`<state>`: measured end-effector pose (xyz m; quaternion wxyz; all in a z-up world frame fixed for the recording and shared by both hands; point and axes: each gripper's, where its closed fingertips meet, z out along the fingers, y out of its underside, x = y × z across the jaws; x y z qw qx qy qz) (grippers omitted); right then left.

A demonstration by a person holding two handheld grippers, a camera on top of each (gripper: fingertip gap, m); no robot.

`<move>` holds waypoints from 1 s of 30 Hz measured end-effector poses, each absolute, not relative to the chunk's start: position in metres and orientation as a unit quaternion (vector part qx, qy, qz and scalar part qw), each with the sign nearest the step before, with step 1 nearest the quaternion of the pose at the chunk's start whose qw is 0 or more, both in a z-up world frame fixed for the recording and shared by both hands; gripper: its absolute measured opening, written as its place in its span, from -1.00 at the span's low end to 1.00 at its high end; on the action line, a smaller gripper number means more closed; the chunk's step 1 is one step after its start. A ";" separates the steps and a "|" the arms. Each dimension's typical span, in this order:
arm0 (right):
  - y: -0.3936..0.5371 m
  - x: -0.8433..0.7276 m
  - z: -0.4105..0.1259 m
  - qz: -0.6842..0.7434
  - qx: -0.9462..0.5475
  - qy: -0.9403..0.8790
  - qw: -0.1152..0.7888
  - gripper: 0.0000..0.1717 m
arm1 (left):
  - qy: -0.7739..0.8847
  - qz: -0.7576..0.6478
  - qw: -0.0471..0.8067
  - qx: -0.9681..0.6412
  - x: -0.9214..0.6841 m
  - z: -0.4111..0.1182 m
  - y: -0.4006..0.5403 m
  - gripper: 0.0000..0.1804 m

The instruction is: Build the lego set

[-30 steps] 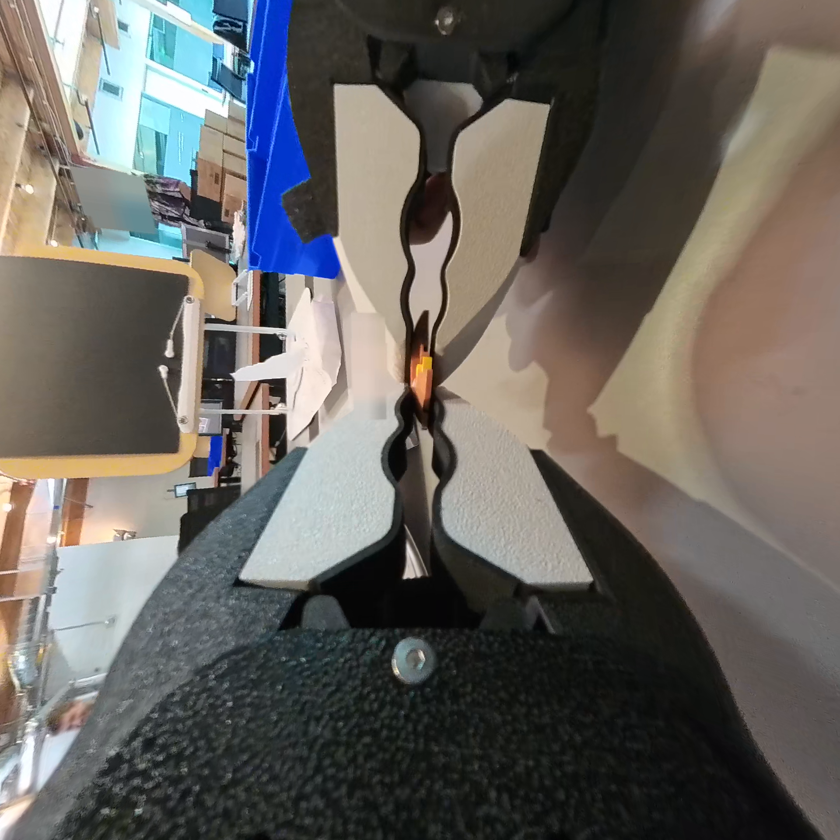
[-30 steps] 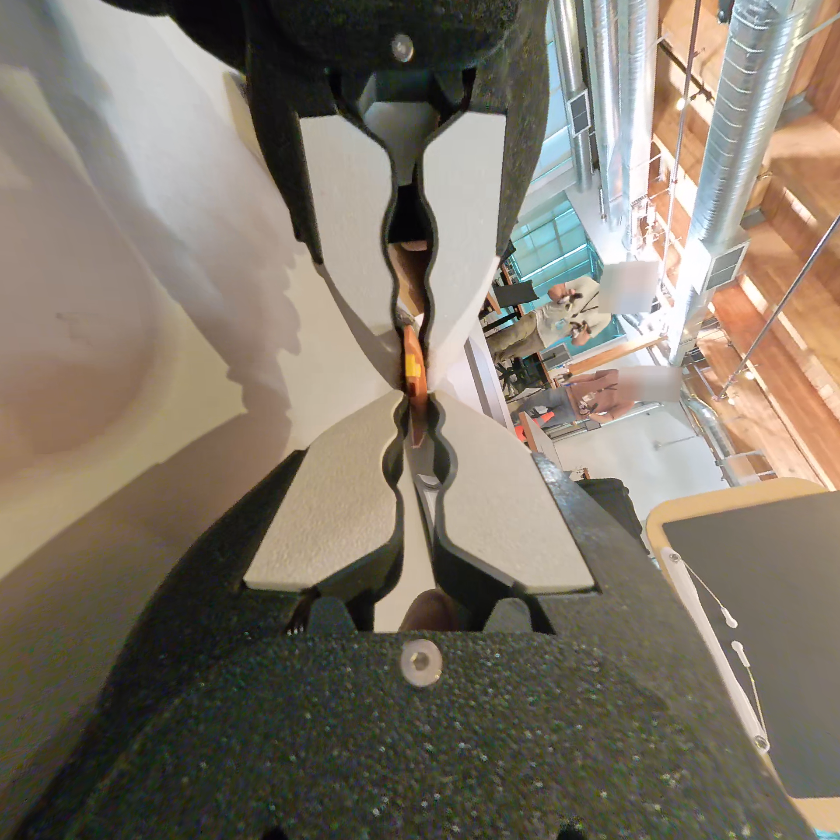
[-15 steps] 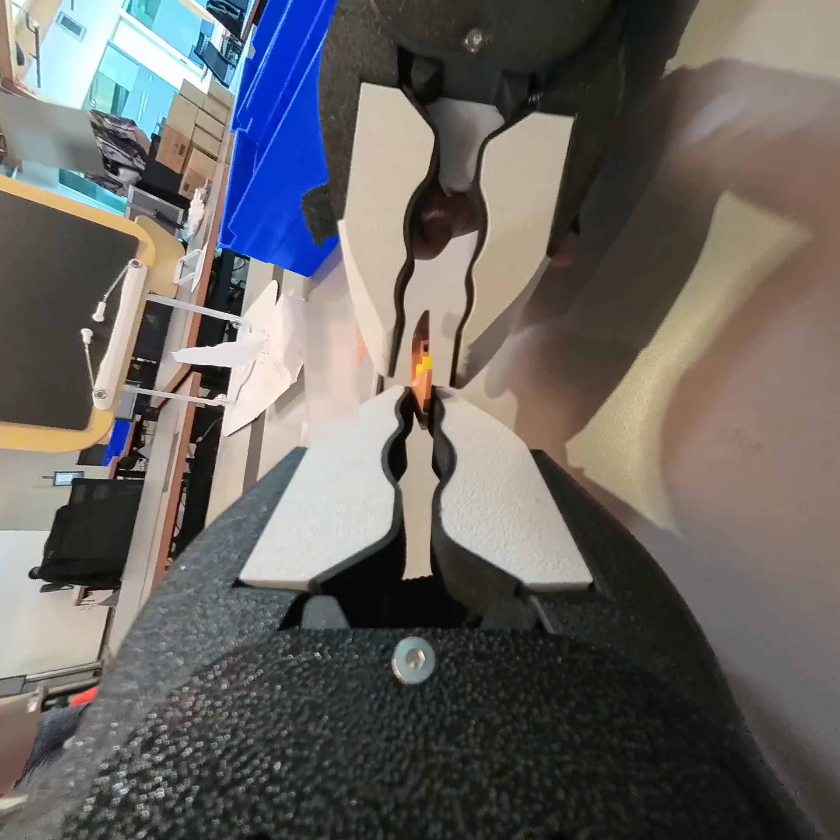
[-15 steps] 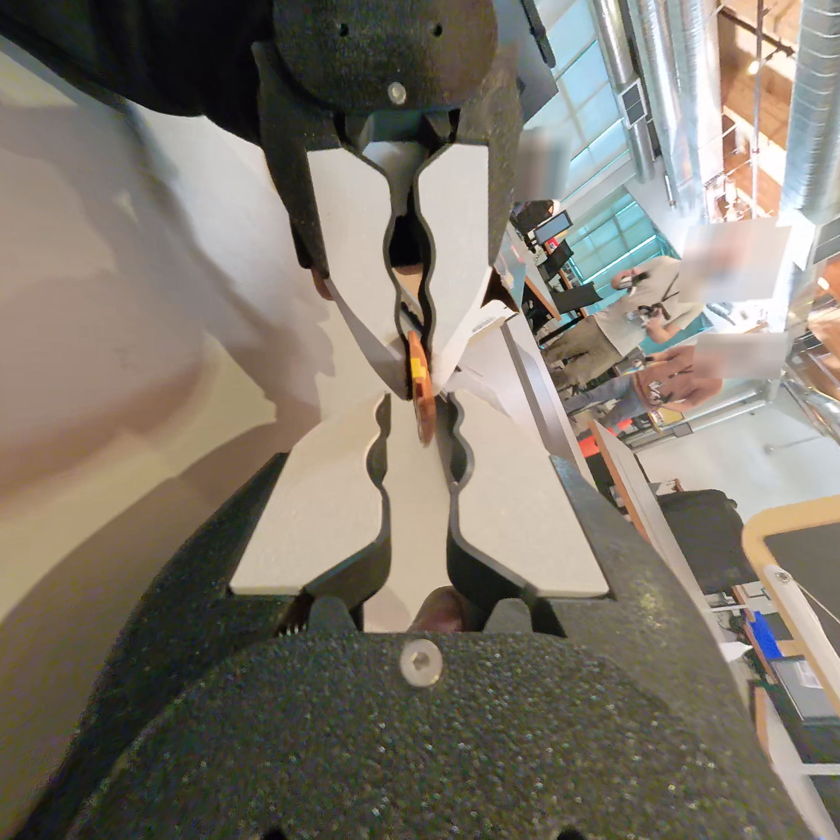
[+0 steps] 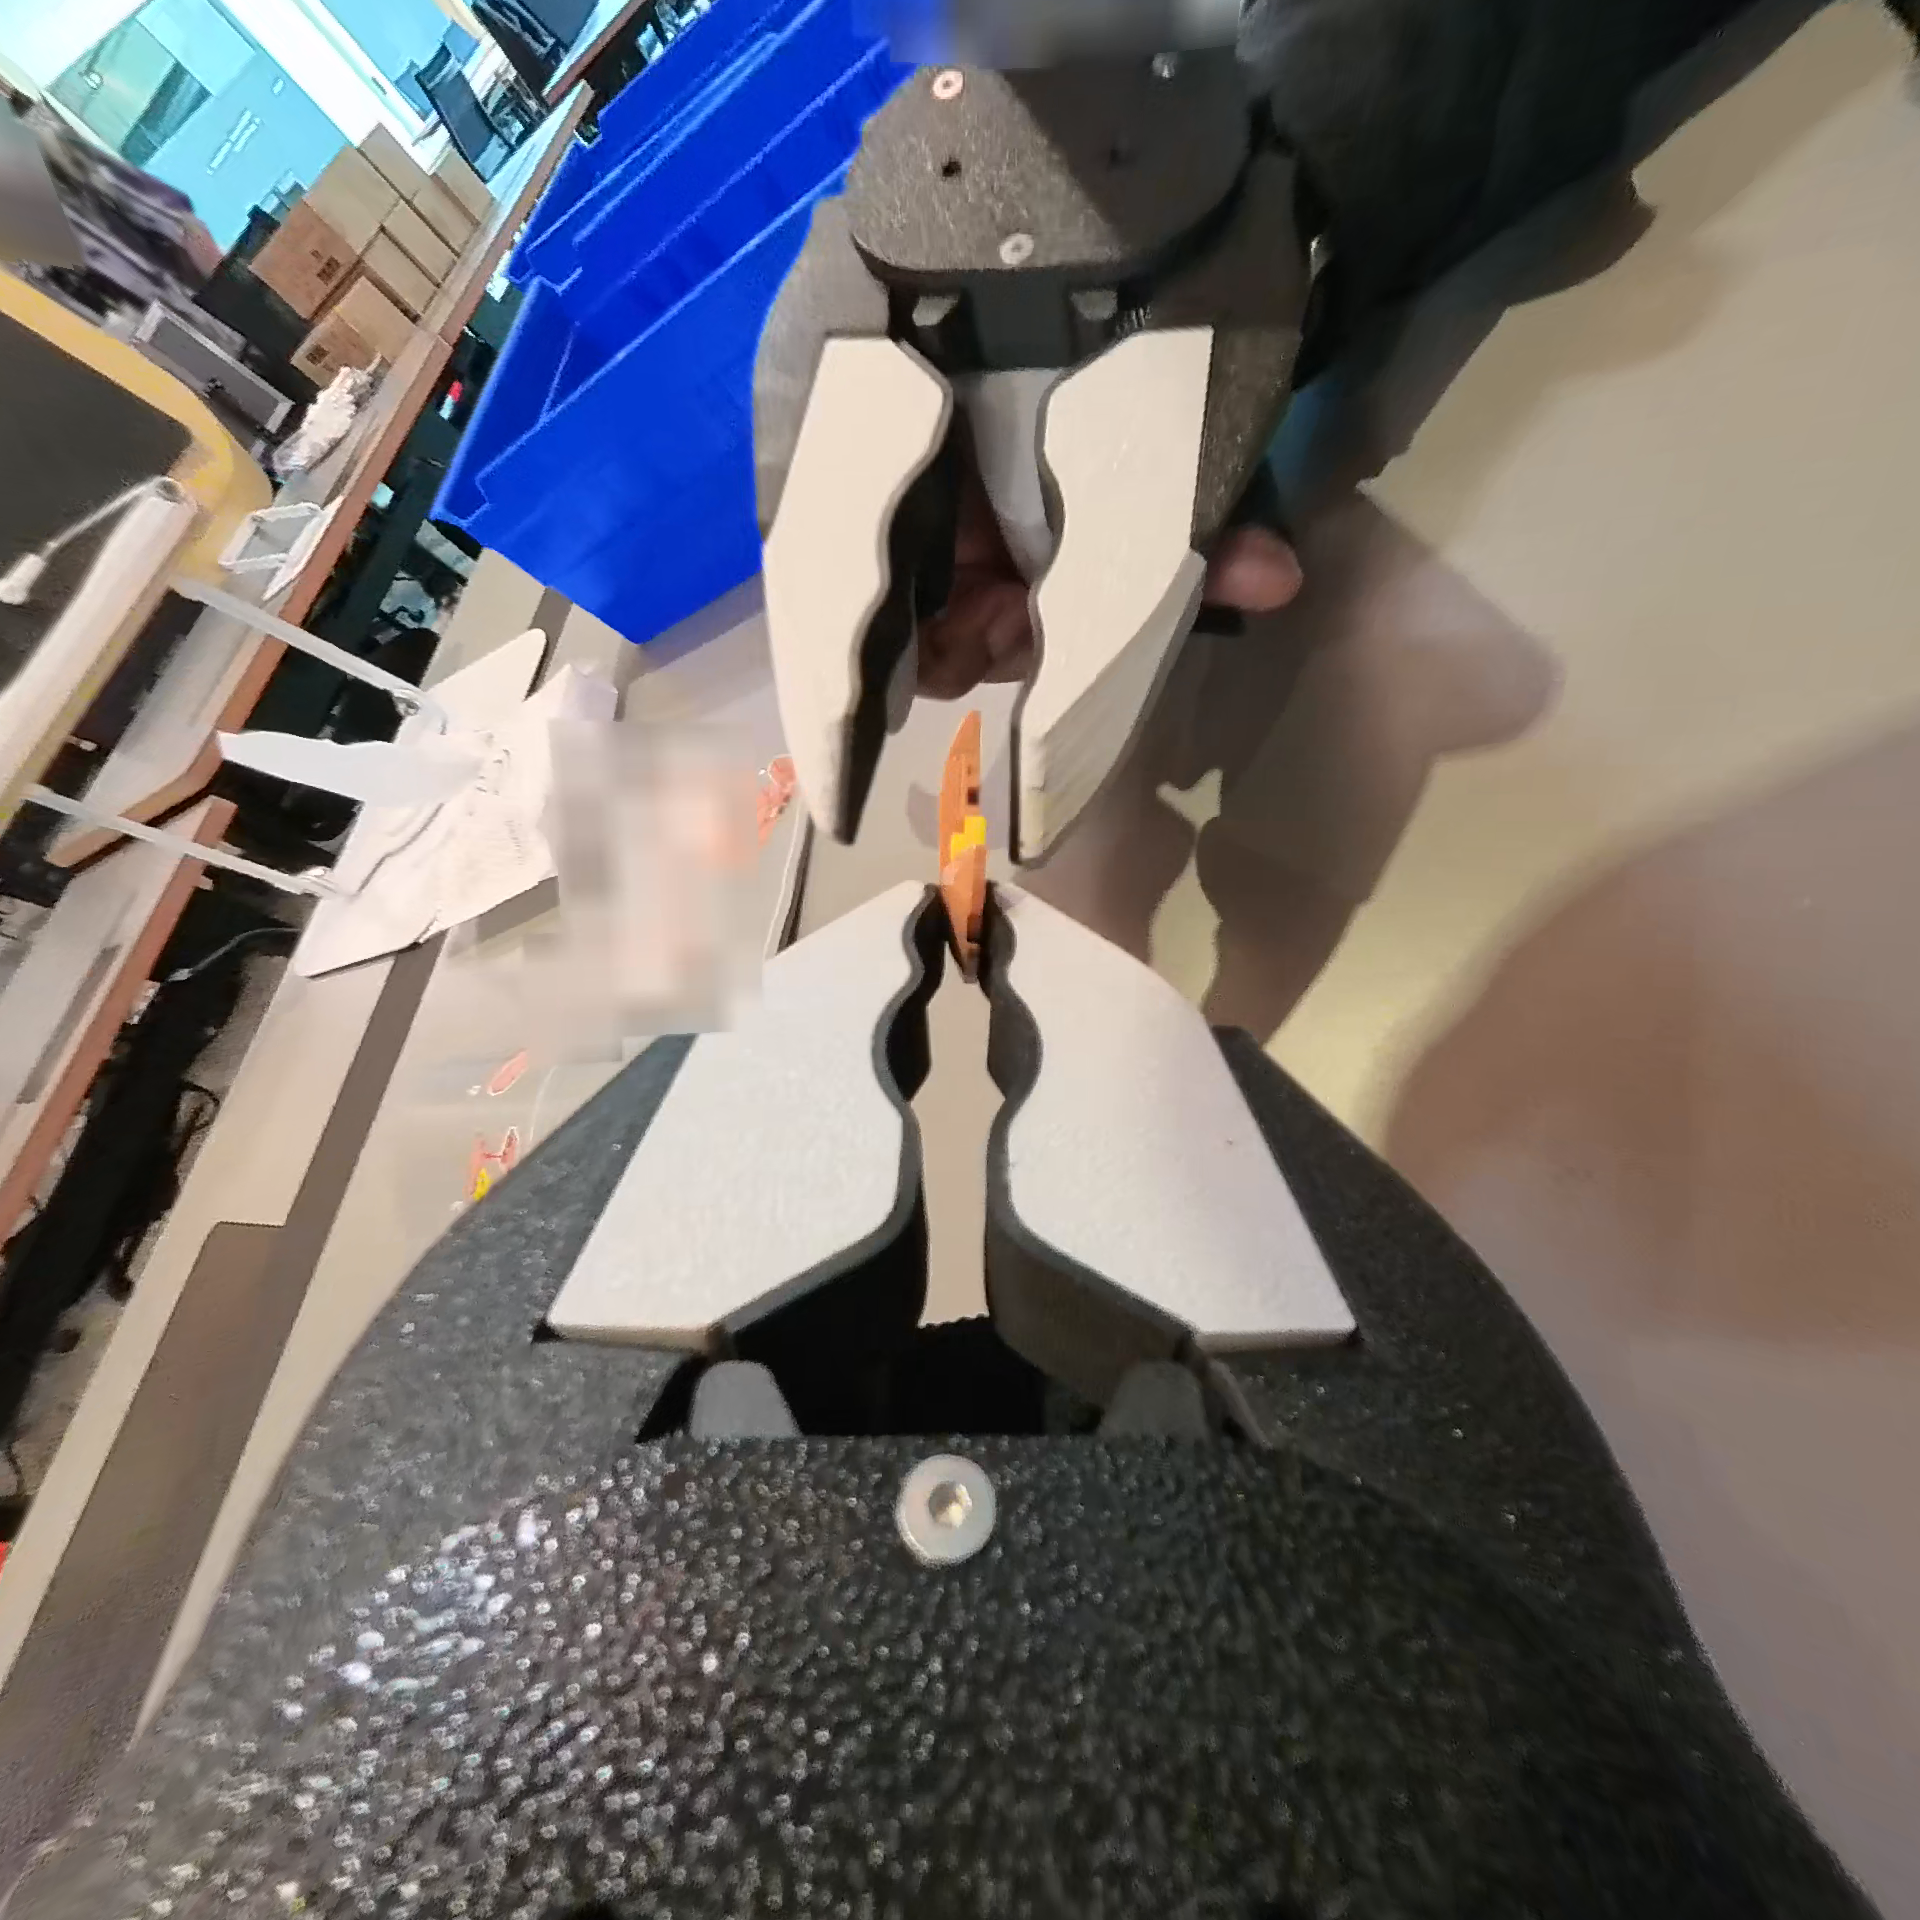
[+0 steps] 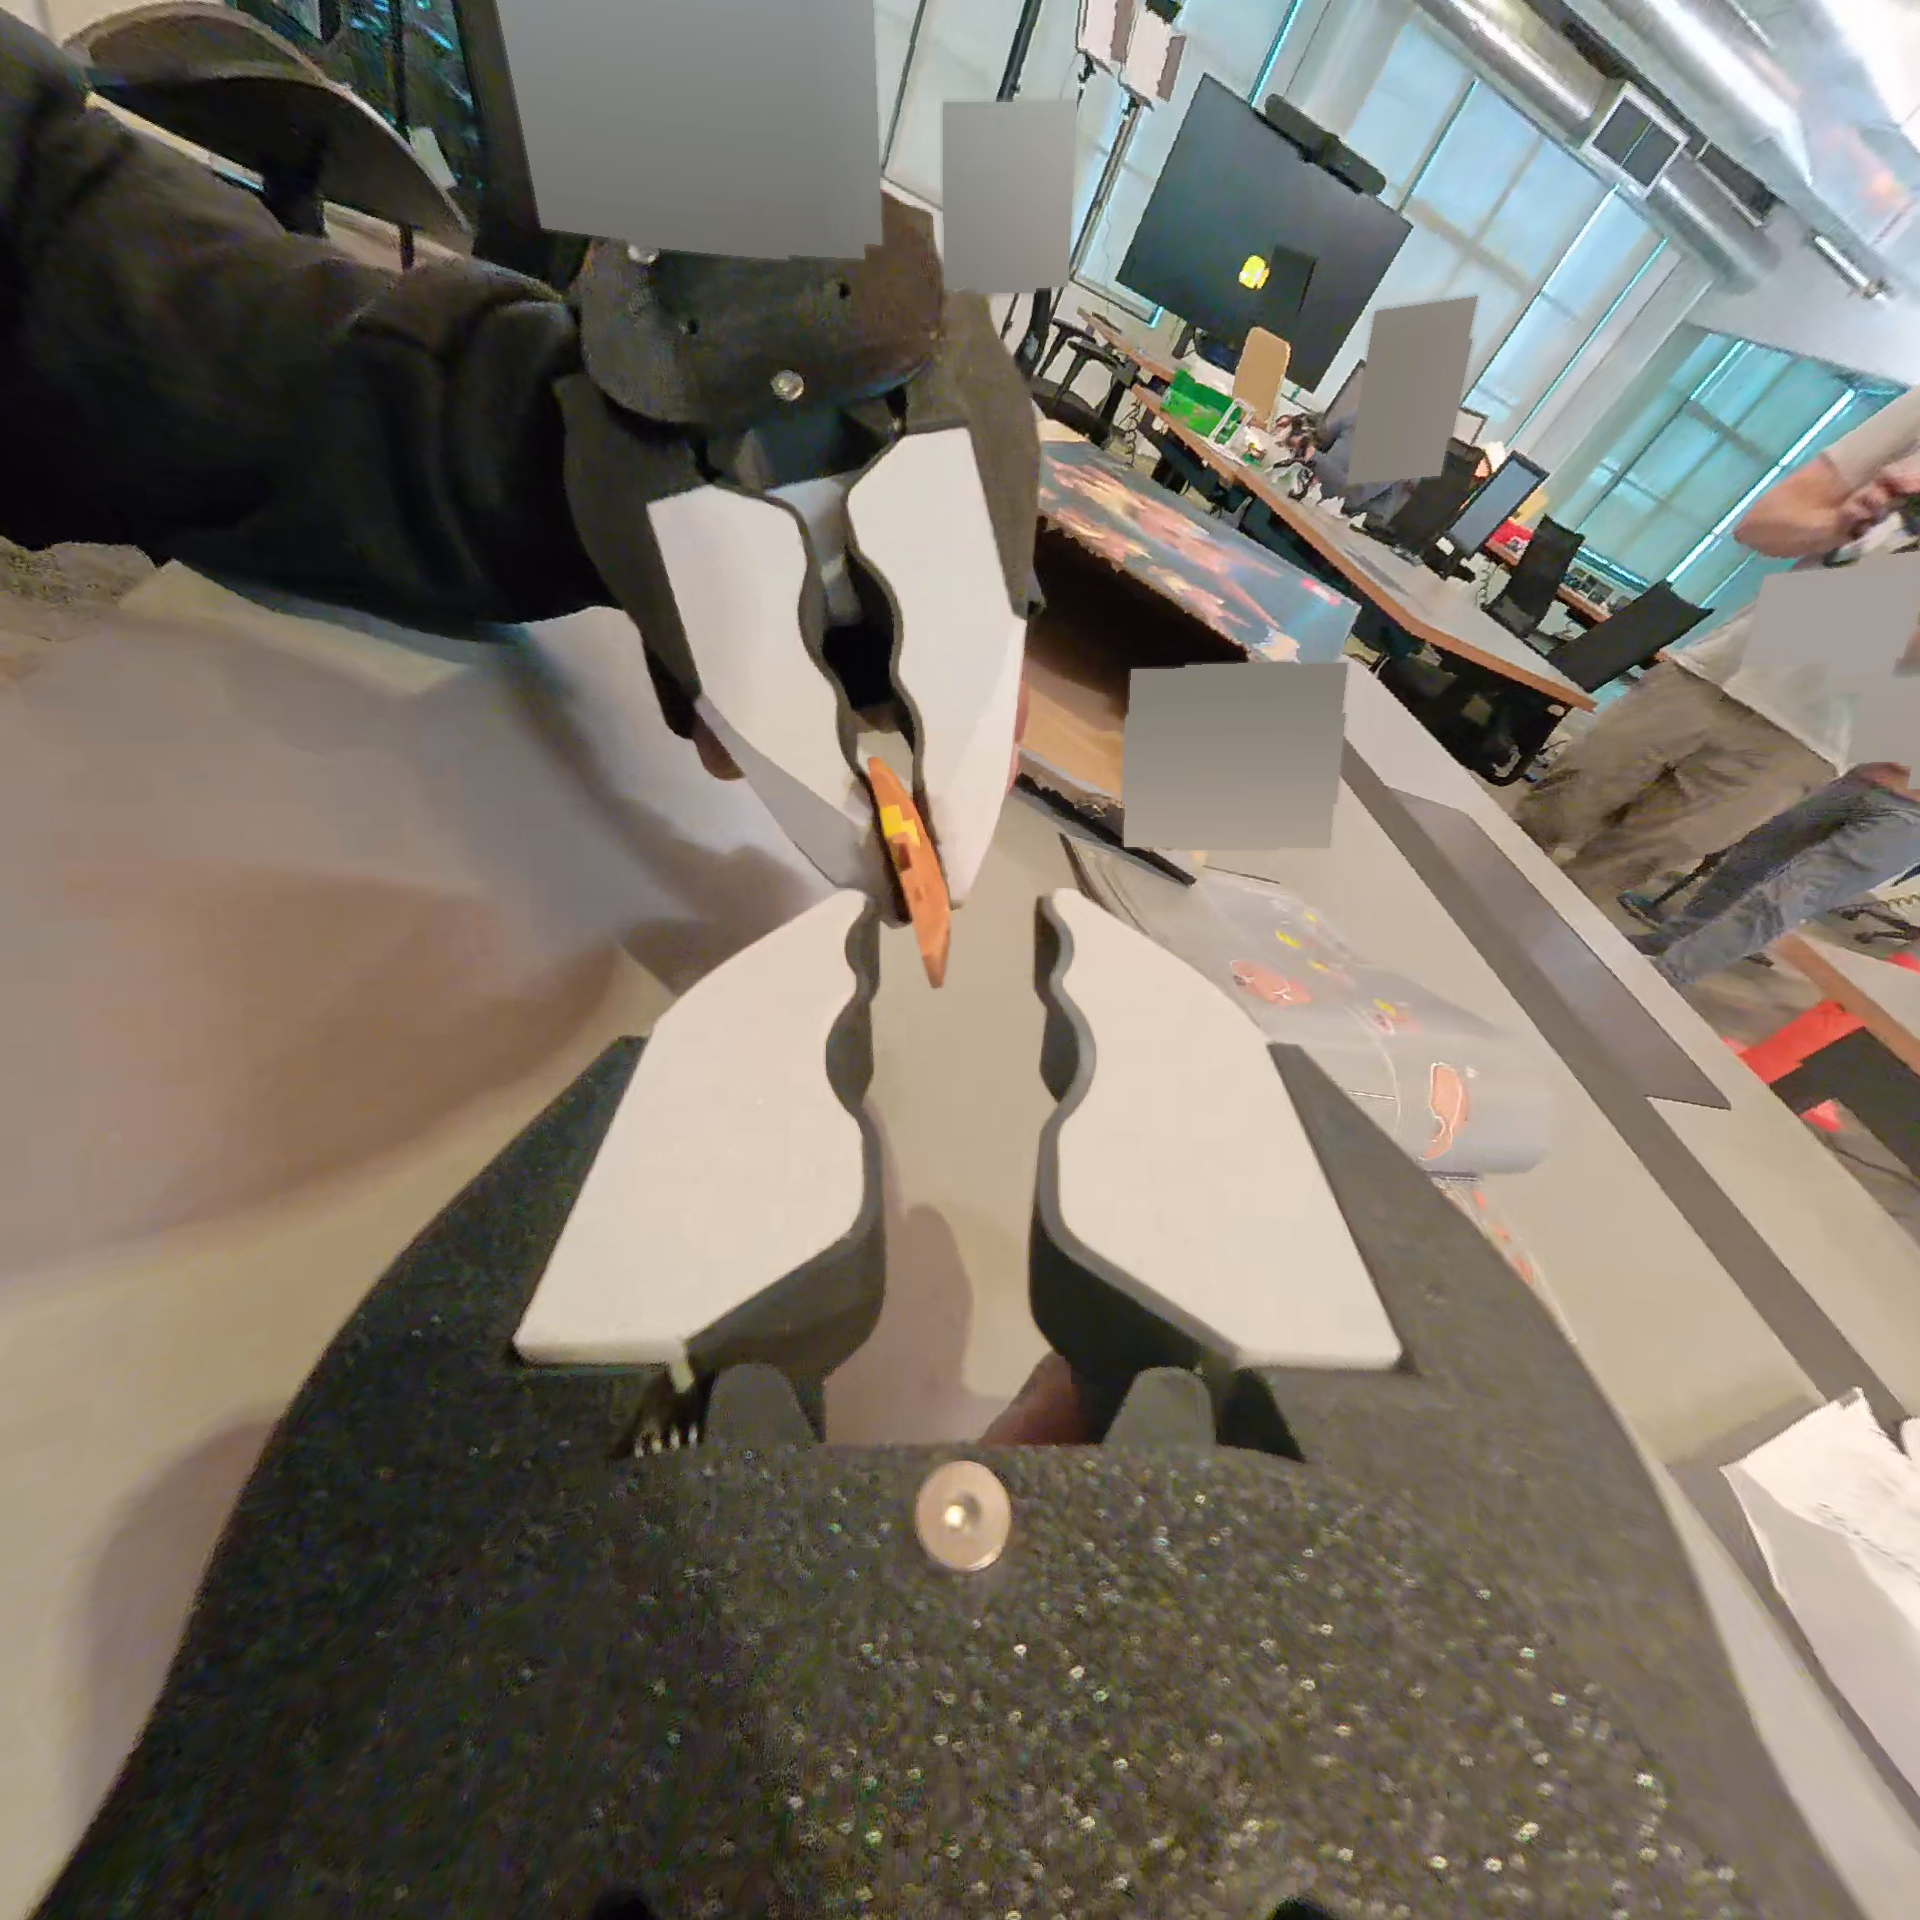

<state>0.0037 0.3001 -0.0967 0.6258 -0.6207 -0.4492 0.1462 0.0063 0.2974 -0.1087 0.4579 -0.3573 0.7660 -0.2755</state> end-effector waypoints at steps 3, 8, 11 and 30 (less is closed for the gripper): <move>0.297 0.000 -0.097 0.153 -0.614 -0.455 0.627 -0.76 | 0.761 -0.288 0.451 -0.367 0.007 -0.108 0.297 -0.94; 0.296 -0.002 -0.098 0.160 -0.612 -0.463 0.621 -0.91 | 0.759 -0.305 0.433 -0.379 0.007 -0.110 0.295 -0.94; 0.295 -0.002 -0.099 0.157 -0.610 -0.467 0.621 -0.92 | 0.759 -0.308 0.428 -0.382 0.007 -0.111 0.296 -0.94; 0.287 -0.006 -0.098 0.188 -0.589 -0.491 0.613 -0.93 | 0.767 -0.319 0.420 -0.367 0.006 -0.109 0.288 -0.94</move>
